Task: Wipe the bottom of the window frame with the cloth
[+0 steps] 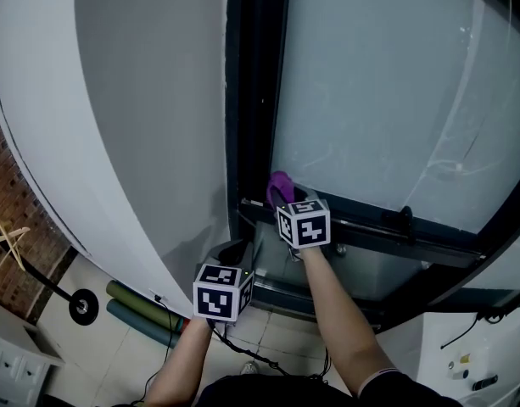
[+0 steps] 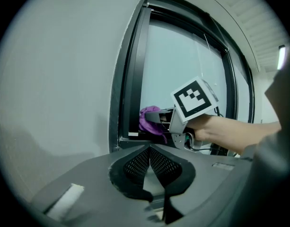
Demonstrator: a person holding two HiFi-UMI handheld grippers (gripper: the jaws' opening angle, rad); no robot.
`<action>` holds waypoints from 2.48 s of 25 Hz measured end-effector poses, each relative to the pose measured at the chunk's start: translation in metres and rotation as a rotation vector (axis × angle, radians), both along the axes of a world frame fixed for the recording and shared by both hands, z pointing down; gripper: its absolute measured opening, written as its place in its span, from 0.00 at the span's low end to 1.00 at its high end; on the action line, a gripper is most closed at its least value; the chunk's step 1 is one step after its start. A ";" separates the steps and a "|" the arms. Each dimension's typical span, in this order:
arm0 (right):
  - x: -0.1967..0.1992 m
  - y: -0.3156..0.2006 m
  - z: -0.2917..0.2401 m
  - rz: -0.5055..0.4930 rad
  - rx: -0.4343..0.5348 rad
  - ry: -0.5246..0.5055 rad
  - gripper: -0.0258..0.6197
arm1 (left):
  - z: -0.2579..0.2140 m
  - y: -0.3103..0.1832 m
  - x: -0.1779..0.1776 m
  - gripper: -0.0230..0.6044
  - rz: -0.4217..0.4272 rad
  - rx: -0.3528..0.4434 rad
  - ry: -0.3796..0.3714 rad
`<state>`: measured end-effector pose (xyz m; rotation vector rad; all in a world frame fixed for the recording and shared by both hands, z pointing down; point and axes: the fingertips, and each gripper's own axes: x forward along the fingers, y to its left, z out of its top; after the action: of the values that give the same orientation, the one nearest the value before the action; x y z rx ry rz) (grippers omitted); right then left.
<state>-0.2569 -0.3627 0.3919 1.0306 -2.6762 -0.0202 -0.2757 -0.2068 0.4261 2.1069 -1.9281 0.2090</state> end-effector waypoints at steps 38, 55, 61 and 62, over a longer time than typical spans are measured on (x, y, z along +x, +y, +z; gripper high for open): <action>0.329 0.103 -0.062 0.220 0.094 -0.257 0.24 | -0.053 -0.060 0.254 0.05 0.374 0.110 0.008; 0.332 0.095 -0.059 0.200 0.088 -0.238 0.24 | -0.055 -0.071 0.263 0.05 0.374 0.111 0.006; 0.335 0.093 -0.060 0.199 0.093 -0.229 0.24 | -0.056 -0.074 0.268 0.05 0.380 0.117 0.011; 0.336 0.093 -0.060 0.199 0.093 -0.228 0.24 | -0.055 -0.075 0.269 0.05 0.381 0.117 0.012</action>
<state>0.0787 -0.2699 0.3323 1.4022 -2.7800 0.0137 -0.0069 -0.2820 0.3707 2.5330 -1.5492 0.1608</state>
